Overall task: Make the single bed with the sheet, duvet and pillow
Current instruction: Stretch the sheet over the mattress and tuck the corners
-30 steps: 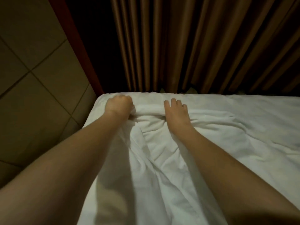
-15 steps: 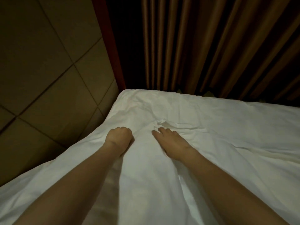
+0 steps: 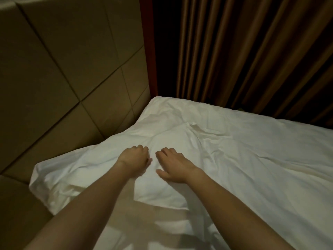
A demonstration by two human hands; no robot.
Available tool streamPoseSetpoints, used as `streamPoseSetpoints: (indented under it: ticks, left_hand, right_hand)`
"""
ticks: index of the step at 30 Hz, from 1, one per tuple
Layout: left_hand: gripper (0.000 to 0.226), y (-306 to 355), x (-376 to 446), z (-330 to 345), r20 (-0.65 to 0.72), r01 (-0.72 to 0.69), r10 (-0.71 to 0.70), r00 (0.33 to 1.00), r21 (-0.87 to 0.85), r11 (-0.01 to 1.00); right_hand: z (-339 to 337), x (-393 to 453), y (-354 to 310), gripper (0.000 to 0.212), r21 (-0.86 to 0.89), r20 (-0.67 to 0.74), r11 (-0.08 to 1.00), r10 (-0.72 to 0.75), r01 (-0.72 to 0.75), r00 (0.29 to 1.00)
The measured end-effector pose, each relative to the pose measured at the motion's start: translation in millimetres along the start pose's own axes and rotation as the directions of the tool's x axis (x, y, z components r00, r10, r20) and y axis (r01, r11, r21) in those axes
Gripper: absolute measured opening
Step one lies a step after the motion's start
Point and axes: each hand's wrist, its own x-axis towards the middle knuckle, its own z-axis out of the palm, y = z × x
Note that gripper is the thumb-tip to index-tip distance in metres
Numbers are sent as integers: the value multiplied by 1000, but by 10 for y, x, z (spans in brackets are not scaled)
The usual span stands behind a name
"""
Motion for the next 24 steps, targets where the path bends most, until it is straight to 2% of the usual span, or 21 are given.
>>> streamPoseSetpoints:
  ticks: [2,5,7,9,13,15,17,19,20,22,24]
  left_hand:
    - [59,-69,-247,94,47,-84,83,995,28,996]
    - [103,-125,-532,160,151,-169,151,977,115,979]
    - [109,-130,-674,215,173,-182,158,972,130,975]
    - [111,-143,-768,284,183,-200,173,968,139,970]
    - [113,-226,-827,324,250,-281,209,945,300,912]
    - [103,-306,-835,280,248,-279,192,949,386,879]
    - [109,-387,-822,262,129,-181,140,982,394,901]
    - [127,-462,-752,276,43,-81,70,997,350,933]
    - [123,-509,-697,348,-49,-62,81,995,318,946]
    - [100,-544,-566,305,-217,-33,86,972,239,971]
    - [76,-561,-463,85,-160,28,2,987,181,983]
  right_hand:
    - [117,-141,-81,69,12,97,999,42,-43,994]
    - [262,-308,-173,111,-18,248,996,94,-92,964]
    - [399,-377,-249,127,-67,291,993,114,-99,950]
    - [593,-433,-347,130,-147,276,983,151,-113,949]
    - [812,-437,-445,98,-225,88,939,286,-261,954]
    - [782,-362,-400,90,-229,85,916,357,-331,930]
    - [641,-247,-348,87,-254,-45,888,384,-383,922]
    - [465,-137,-267,66,-292,-148,874,361,-389,921]
    - [373,-56,-223,54,-268,-142,887,349,-376,926]
    - [189,157,-124,41,-258,-172,903,306,-343,936]
    - [-41,418,-55,34,-277,-265,901,261,-333,928]
